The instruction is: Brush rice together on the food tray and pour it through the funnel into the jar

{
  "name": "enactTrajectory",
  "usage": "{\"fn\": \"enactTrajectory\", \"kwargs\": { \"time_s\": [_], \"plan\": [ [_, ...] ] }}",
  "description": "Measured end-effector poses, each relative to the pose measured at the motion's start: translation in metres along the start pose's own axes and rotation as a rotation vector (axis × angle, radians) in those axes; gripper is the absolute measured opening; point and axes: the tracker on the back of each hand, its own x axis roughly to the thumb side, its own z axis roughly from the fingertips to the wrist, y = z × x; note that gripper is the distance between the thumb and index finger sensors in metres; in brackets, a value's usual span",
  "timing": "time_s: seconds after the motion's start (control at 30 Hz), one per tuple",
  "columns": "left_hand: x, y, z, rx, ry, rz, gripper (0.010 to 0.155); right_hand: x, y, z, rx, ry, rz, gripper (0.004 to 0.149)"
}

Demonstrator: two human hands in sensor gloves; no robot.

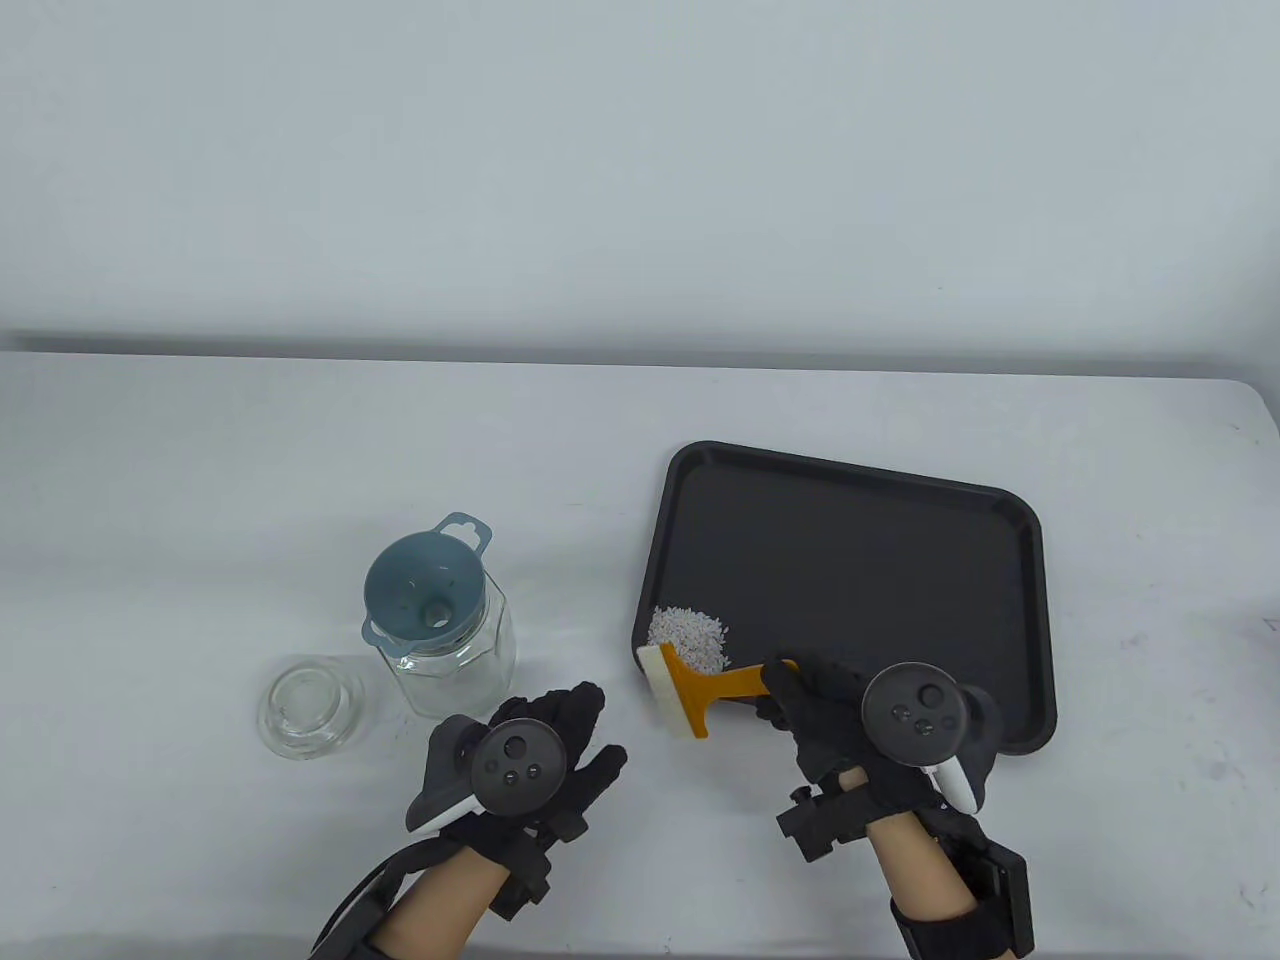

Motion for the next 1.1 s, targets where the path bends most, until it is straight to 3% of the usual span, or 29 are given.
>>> {"fn": "enactTrajectory", "kwargs": {
  "time_s": [0.17,0.33,0.57,0.73,0.93,1.1],
  "plan": [
    [-0.002,-0.002,-0.001,-0.006,0.014,0.006,0.074,-0.033,0.024,0.003,0.226,0.15,-0.145,0.05],
    [-0.002,-0.002,0.0,-0.008,0.017,-0.001,0.074,-0.046,0.035,0.0,0.339,0.233,-0.251,0.05],
    [-0.002,-0.004,0.0,-0.024,0.027,0.0,0.074,-0.06,0.032,-0.002,0.402,0.316,-0.138,0.051],
    [-0.002,-0.004,0.0,-0.027,0.027,-0.002,0.073,-0.068,0.031,-0.005,0.58,0.379,0.168,0.052],
    [-0.001,-0.005,0.0,-0.034,0.027,-0.005,0.073,-0.076,0.038,-0.004,0.724,0.468,0.318,0.056],
    [-0.001,-0.006,-0.001,-0.041,0.027,-0.007,0.073,-0.075,0.041,-0.004,0.715,0.476,0.377,0.057]
  ]
}}
